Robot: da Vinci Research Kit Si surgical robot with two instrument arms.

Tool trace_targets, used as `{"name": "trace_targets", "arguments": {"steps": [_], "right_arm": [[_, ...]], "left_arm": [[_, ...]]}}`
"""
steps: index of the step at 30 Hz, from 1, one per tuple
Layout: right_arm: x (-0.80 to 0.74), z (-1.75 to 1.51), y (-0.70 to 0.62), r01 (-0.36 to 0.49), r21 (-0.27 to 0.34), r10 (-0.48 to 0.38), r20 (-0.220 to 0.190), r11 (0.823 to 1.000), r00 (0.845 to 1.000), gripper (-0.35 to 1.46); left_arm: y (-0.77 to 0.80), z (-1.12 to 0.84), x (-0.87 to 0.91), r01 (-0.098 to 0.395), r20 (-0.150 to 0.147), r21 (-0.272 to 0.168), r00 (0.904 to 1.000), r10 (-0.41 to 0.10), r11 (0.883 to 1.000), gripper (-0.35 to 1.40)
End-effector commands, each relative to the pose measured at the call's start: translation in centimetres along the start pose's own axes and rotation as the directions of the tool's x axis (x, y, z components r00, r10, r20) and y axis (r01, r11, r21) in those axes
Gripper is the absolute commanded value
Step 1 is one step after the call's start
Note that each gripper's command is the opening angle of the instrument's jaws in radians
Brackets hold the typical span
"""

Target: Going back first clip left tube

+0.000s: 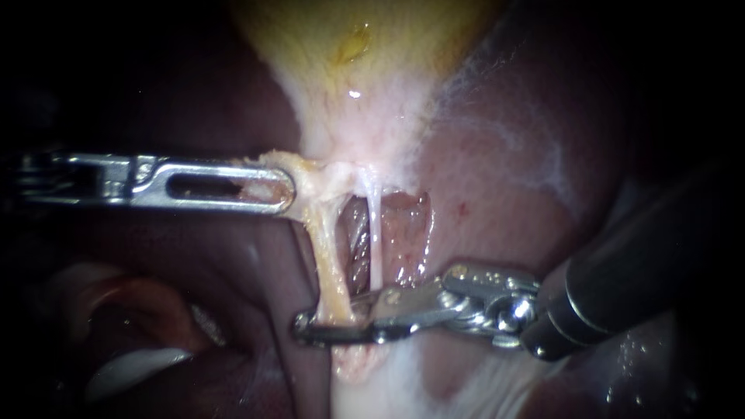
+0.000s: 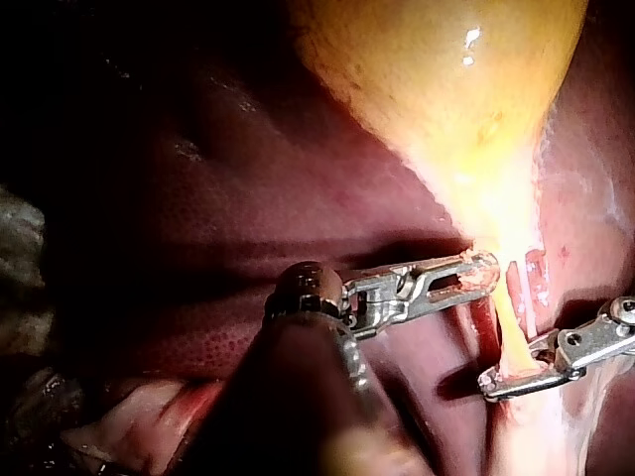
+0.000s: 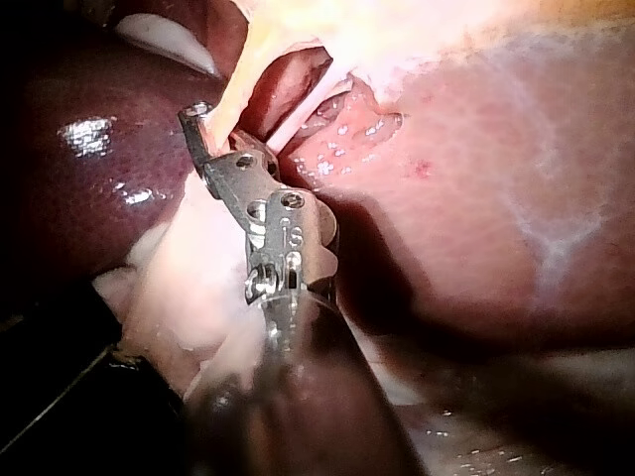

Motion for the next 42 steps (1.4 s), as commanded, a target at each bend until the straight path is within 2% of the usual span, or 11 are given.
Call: {"name": "trace_targets", "arguments": {"steps": [1, 5, 6, 9, 12, 14, 16, 24, 32, 37, 42], "right_arm": [[0.0, 0.0, 0.0, 0.0, 0.0, 0.0, 0.0, 1.0, 1.0, -0.35], [-0.01, 0.0, 0.02, 0.001, 0.005, -0.001, 0.005, 1.0, 1.0, -0.35], [-0.02, 0.0, 0.03, 0.001, 0.005, -0.001, 0.006, 1.0, 1.0, -0.27], [-0.02, 0.02, 0.06, 0.143, -0.015, -0.143, 0.001, 0.99, 0.99, 0.32], [0.0, 0.03, 0.1, 0.201, -0.019, -0.201, -0.022, 0.979, 0.979, 0.44], [0.0, 0.03, 0.13, 0.234, -0.052, -0.236, -0.043, 0.971, 0.971, 0.49], [0.01, 0.02, 0.15, 0.254, -0.083, -0.258, -0.048, 0.964, 0.965, 0.5], [-0.01, -0.25, 0.17, 0.33, -0.1, -0.335, -0.041, 0.939, 0.941, 0.5], [0.15, -0.96, 0.07, 0.41, -0.128, -0.417, -0.036, 0.903, 0.908, 0.5], [0.27, -1.4, 0.02, 0.431, -0.147, -0.439, -0.032, 0.89, 0.898, 0.5], [0.26, -1.68, -0.02, 0.445, -0.144, -0.453, -0.03, 0.884, 0.891, 0.5]], "left_arm": [[0.0, 0.0, 0.0, 0.0, 0.0, 0.0, 1.0, 0.0, 1.0, -0.35], [0.0, 0.0, 0.01, -0.001, 0.0, -0.001, 1.0, 0.001, 1.0, -0.35], [0.0, 0.0, 0.01, -0.001, 0.0, -0.001, 1.0, 0.001, 1.0, -0.35], [0.0, 0.0, 0.01, -0.001, 0.0, -0.001, 1.0, 0.001, 1.0, -0.35], [0.0, 0.0, 0.01, -0.001, 0.0, -0.001, 1.0, 0.001, 1.0, -0.35], [0.0, 0.0, 0.01, -0.001, 0.0, -0.001, 1.0, 0.001, 1.0, -0.35], [0.0, 0.0, 0.01, -0.001, 0.0, -0.001, 1.0, 0.001, 1.0, -0.35], [0.0, -0.01, 0.01, -0.001, 0.0, -0.001, 1.0, 0.001, 1.0, -0.35], [0.0, -0.03, 0.02, -0.001, 0.0, 0.0, 1.0, 0.001, 1.0, -0.35], [0.0, -0.03, 0.02, -0.001, 0.0, 0.0, 1.0, 0.001, 1.0, -0.35], [0.0, -0.02, 0.02, -0.001, 0.0, 0.0, 1.0, 0.001, 1.0, -0.35]]}}
